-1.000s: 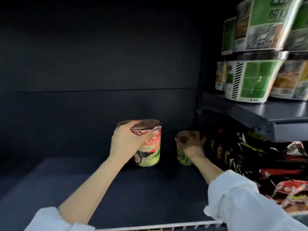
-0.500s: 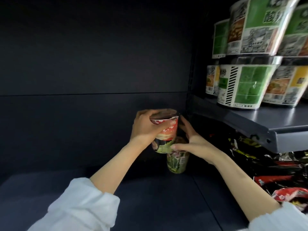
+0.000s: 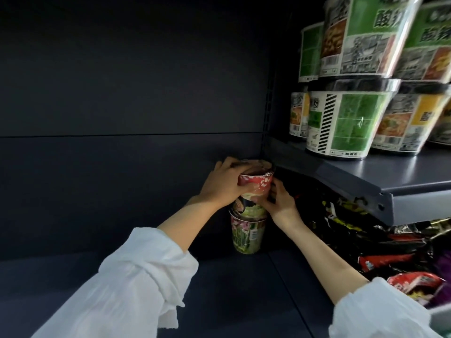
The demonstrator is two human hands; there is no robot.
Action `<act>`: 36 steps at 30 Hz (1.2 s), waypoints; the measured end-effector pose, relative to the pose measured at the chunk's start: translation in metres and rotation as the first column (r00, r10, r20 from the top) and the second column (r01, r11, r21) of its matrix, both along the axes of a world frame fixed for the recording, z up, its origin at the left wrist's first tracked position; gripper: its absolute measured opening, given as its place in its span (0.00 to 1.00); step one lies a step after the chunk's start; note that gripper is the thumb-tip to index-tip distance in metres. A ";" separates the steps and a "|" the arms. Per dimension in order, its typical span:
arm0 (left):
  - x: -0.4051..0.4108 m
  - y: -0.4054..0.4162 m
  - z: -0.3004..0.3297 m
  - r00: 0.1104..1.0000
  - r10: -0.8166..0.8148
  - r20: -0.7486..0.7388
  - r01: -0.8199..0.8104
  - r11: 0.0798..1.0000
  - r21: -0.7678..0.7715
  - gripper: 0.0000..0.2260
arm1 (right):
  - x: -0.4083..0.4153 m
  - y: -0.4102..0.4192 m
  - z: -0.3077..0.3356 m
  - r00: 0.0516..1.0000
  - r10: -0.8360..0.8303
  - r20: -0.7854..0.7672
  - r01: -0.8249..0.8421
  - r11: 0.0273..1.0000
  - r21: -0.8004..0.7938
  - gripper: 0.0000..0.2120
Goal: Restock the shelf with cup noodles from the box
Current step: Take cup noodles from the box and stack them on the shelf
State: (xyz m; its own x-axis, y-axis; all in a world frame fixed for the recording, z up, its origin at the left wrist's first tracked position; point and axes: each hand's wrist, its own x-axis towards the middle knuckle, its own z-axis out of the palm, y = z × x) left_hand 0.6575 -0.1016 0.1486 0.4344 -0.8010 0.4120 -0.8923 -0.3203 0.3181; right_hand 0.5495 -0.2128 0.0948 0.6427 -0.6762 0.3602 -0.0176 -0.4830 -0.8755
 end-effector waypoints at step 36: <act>-0.436 0.123 -0.055 0.927 -0.338 -0.159 0.318 0.938 -0.139 0.08 | -0.467 0.186 -0.009 0.793 -0.543 -0.278 0.495 0.839 -0.225 0.12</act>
